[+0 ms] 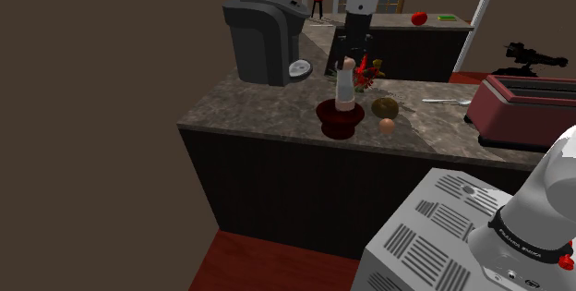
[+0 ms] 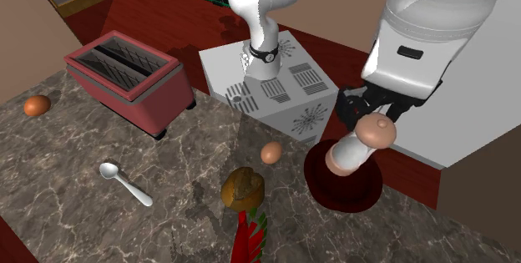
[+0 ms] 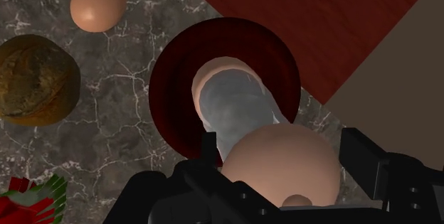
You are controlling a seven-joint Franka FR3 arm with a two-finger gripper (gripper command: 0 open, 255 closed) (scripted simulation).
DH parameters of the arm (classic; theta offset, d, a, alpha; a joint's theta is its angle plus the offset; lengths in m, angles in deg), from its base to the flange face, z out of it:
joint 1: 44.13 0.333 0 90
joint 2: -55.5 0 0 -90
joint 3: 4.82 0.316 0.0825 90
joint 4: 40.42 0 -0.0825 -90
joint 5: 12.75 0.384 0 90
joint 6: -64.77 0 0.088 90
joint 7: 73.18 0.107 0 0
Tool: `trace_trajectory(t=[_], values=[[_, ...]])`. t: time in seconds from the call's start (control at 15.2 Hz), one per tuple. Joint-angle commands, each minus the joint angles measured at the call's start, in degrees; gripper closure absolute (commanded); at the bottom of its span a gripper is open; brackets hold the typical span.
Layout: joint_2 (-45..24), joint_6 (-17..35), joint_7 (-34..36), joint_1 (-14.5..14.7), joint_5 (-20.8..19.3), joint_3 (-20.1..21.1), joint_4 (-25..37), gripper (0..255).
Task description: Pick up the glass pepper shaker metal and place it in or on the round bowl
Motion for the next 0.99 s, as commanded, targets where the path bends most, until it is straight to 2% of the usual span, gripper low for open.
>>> trace_trajectory(t=[0.0,0.59,0.66,0.92], values=[[-0.2,1.6,-0.1,0.0,0.1,0.0,-1.3,255],[-0.3,2.6,-0.3,0.1,0.1,0.1,-2.3,255],[-0.3,2.6,-0.3,0.1,0.1,0.1,-2.3,0],[-0.3,2.6,-0.3,0.1,0.1,0.1,-2.3,0]])
